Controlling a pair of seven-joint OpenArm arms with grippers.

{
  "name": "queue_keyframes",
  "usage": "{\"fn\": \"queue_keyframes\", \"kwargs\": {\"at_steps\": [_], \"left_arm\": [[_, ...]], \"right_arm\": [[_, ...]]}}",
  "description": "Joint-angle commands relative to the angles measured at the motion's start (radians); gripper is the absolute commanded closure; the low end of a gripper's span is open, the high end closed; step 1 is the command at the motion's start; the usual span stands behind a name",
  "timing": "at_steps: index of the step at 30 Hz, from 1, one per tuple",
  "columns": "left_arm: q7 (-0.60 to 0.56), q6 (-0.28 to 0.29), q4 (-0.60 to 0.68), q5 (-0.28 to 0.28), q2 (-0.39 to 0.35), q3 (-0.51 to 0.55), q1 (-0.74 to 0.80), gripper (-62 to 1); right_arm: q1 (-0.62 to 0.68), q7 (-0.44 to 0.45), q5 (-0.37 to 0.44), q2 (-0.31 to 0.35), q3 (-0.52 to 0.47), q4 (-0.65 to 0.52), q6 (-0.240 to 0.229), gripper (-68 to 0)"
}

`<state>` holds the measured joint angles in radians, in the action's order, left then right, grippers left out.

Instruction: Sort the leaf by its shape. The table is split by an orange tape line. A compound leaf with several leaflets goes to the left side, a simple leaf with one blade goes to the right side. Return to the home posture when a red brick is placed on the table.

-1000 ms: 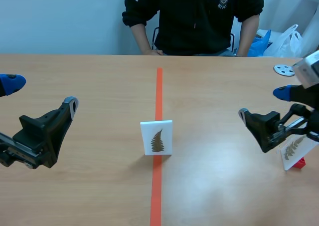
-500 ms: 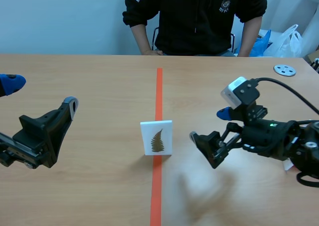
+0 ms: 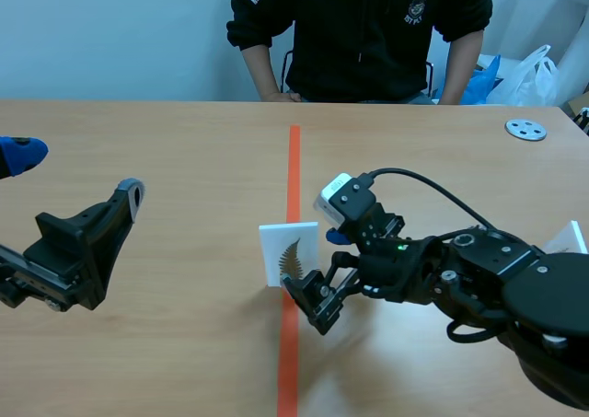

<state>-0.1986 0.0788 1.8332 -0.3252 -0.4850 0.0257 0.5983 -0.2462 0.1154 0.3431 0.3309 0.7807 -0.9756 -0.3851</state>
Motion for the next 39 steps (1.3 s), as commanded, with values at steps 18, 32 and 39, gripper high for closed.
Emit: {"fn": "queue_keyframes", "kwargs": {"at_steps": [18,32,39], "left_arm": [[-0.019,-0.001,0.013,-0.004,0.005,0.001,0.0,-61.3],[-0.019,-0.001,0.013,-0.004,0.005,0.001,0.0,-61.3],[-0.019,-0.001,0.013,-0.004,0.005,0.001,0.0,-61.3]], "right_arm": [[-0.039,0.03,-0.053,-0.115,0.061,0.066,0.021,-56.4],[-0.038,0.075,-0.112,-0.115,0.061,0.066,0.022,-41.0],[-0.036,0.1,-0.113,-0.115,0.06,0.066,0.022,-27.0]]}}
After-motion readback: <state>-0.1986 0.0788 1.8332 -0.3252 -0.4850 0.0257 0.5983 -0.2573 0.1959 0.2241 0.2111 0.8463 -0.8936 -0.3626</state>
